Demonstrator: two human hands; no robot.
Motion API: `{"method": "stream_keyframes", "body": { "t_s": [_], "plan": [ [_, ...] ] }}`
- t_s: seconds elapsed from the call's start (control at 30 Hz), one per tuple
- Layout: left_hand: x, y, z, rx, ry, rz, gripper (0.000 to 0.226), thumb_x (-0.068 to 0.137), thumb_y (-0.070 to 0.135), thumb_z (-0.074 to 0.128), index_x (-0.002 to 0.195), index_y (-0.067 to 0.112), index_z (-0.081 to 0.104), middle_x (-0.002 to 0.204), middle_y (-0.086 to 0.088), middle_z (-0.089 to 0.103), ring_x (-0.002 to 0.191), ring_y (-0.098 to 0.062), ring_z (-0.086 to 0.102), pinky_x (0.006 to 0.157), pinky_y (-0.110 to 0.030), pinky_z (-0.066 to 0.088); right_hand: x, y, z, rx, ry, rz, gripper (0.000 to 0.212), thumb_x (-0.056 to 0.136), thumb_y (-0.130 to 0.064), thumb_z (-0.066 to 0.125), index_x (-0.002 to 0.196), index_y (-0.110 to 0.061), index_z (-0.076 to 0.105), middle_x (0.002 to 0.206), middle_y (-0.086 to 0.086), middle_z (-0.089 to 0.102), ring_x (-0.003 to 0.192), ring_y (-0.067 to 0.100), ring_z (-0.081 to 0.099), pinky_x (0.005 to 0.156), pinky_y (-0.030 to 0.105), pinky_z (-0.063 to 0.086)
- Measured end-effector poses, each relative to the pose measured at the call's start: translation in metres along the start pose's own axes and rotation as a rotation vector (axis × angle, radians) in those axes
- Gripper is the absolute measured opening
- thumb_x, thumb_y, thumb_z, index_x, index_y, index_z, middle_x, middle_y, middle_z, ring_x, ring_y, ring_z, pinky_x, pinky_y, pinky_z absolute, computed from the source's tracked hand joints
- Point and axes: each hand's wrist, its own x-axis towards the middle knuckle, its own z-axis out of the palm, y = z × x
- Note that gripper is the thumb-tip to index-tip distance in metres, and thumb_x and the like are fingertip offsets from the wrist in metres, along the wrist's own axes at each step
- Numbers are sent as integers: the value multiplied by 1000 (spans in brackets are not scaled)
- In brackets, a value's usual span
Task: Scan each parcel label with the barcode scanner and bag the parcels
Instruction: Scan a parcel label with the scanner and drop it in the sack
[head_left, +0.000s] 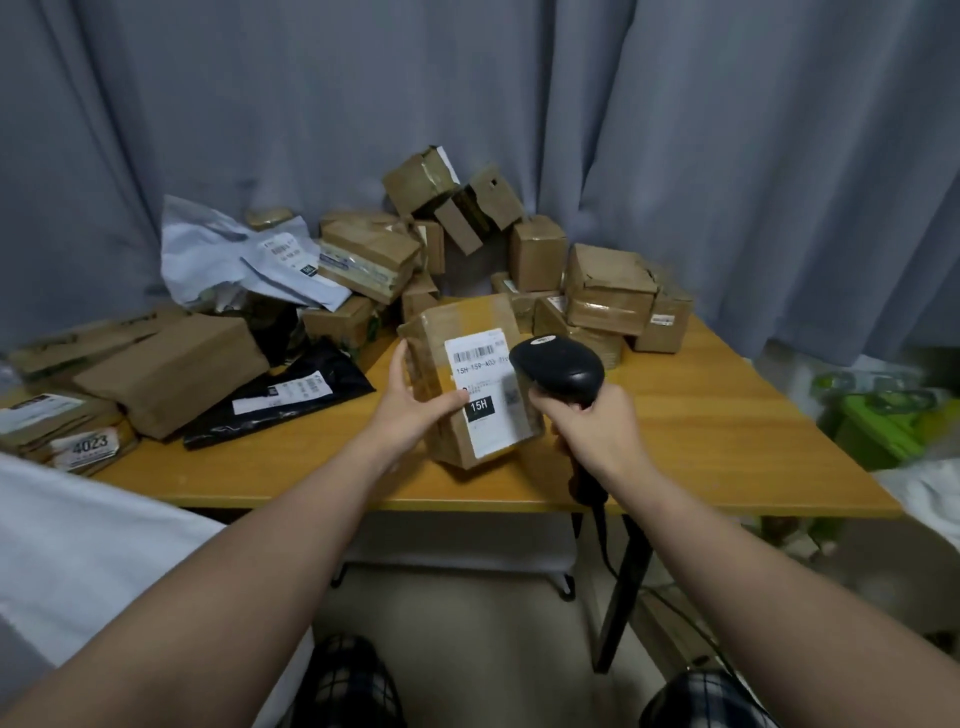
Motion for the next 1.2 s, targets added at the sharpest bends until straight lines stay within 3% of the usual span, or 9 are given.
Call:
{"method": "stream_keyframes", "body": {
  "t_s": [0.07,0.2,0.27,0.37,0.57,0.8,1.1,1.2],
  "plan": [
    [-4,-4,0,-23,30,14,103,80,13,77,153,33,6,142,-7,43,116,-10,43,93,-29,40,-18,5,3,87,16,-6,23,80,-22,78,68,-7,66,49,-2,56,51,18,56,58,45,53],
    [-3,-13,1,-16,24,34,109,76,15,80,153,34,5,149,-4,38,125,-7,38,102,-35,39,-43,7,8,147,52,-61,20,82,-14,77,66,-15,64,45,-7,56,48,13,55,54,33,48],
    [1,-16,-1,-20,17,28,112,74,18,82,153,35,3,150,-4,39,131,-13,41,108,-41,39,-50,8,9,153,51,-88,21,82,-13,76,67,-20,63,45,-11,57,47,8,56,53,27,47],
    [8,-21,-6,15,3,27,115,72,25,83,152,38,2,149,-3,40,133,-21,43,109,-50,39,-56,13,13,164,48,-108,16,82,-16,76,71,-18,65,50,-11,59,54,9,58,57,29,50],
    [13,-26,-8,29,-1,31,113,73,29,82,152,38,2,146,-3,45,131,-21,46,108,-49,39,-59,19,18,127,68,-120,22,83,-17,74,64,-16,62,45,-10,58,46,5,57,51,19,46],
    [15,-28,-9,43,-2,27,117,69,37,82,152,40,1,148,-3,42,134,-22,42,110,-51,36,-58,26,25,108,92,-138,26,83,-16,73,60,-18,61,44,-8,55,44,9,57,51,26,48],
    [18,-31,-8,53,10,35,110,77,34,79,153,37,-2,153,-3,34,138,-23,36,112,-50,33,-65,33,27,141,105,-122,24,83,-15,73,62,-18,63,45,-6,56,45,13,57,53,33,50],
    [18,-31,-8,56,16,33,109,78,33,78,152,37,-2,153,-3,34,138,-24,36,113,-49,32,-66,35,26,142,119,-132,23,83,-13,73,63,-17,63,44,-6,56,44,12,57,50,29,49]
  ]
}}
